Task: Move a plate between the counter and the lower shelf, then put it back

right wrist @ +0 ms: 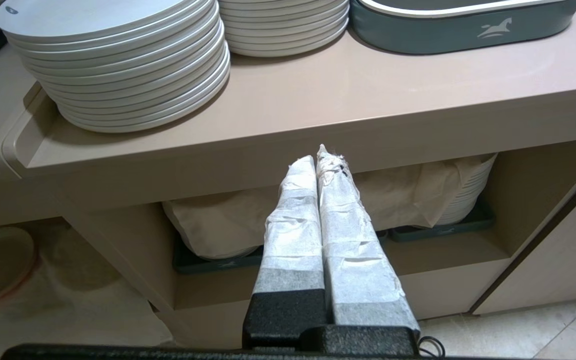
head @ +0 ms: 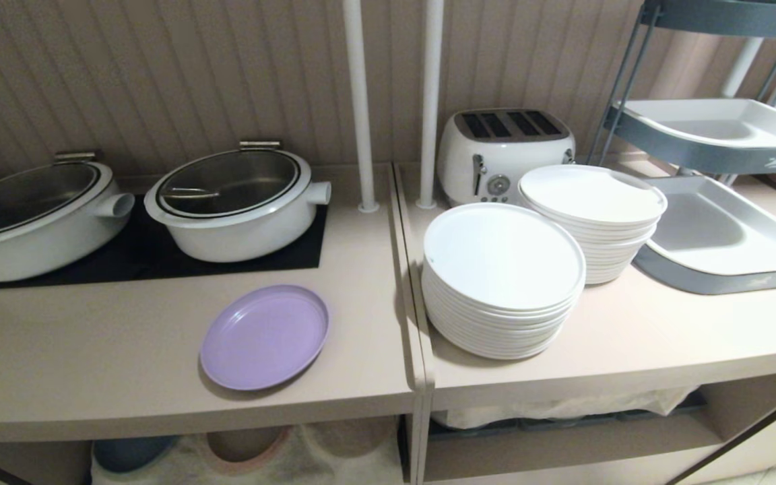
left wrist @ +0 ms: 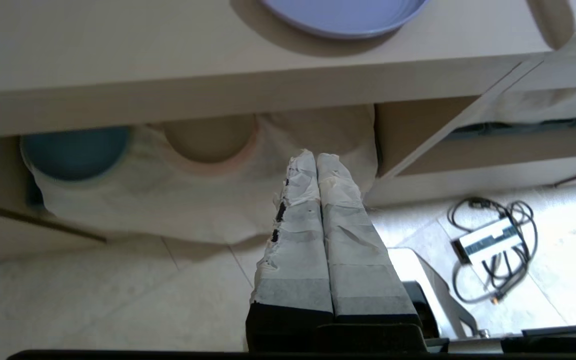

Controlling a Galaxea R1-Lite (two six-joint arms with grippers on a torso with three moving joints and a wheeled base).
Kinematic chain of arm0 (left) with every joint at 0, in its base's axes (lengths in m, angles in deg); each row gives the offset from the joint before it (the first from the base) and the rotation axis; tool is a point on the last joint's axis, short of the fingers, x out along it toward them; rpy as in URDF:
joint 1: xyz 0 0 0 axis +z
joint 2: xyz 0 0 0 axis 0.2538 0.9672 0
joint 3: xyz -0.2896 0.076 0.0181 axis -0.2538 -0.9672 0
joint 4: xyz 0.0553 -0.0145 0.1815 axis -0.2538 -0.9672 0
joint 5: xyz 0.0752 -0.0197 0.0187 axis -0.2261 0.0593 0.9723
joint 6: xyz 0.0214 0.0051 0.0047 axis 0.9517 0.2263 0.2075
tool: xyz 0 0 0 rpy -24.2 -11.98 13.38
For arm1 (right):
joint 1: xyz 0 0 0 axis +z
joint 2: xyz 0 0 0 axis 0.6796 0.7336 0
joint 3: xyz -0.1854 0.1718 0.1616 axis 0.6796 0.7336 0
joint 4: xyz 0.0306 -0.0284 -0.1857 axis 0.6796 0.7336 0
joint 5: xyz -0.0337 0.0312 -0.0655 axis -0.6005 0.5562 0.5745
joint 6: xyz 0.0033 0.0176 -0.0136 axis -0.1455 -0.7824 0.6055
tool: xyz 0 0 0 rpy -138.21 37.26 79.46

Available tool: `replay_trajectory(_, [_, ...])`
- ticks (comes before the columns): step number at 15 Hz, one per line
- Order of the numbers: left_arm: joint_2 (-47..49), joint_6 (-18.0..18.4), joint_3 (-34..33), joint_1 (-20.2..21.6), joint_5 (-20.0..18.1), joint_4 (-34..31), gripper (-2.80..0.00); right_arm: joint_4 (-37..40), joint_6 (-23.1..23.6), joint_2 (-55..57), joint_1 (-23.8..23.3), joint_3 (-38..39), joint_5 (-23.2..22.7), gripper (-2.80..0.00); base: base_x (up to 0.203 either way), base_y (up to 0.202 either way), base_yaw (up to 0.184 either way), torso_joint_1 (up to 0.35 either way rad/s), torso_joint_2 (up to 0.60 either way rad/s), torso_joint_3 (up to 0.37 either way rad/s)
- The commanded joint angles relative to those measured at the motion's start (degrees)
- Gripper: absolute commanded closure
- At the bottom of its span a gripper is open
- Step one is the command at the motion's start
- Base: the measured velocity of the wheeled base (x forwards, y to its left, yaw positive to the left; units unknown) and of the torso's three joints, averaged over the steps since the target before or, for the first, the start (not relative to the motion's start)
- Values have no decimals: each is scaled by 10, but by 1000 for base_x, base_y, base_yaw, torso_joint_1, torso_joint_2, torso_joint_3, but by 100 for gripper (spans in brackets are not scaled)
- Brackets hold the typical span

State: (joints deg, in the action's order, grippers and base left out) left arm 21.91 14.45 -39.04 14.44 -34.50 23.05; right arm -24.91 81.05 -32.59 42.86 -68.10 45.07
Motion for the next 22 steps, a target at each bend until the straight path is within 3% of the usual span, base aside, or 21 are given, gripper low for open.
replay_trajectory(1, [-59,8,-10,1,0,0,0,-1,0,0,0,0,0,0,0,0,0,0,0,0])
replay_trajectory(6, [-139,55,-24,3,-3,0,0,-1,0,0,0,0,0,0,0,0,0,0,0,0])
replay_trajectory(14, [-253,58,-36,2,-8,9,0,0,0,0,0,0,0,0,0,0,0,0,0,0])
replay_trajectory(16, [-254,55,-48,2,-6,45,0,-1,0,0,0,0,0,0,0,0,0,0,0,0])
replay_trajectory(20, [-254,61,-125,2,-2,196,0,-1,0,0,0,0,0,0,0,0,0,0,0,0])
replay_trajectory(22, [-254,59,-136,2,3,204,0,-1,0,0,0,0,0,0,0,0,0,0,0,0])
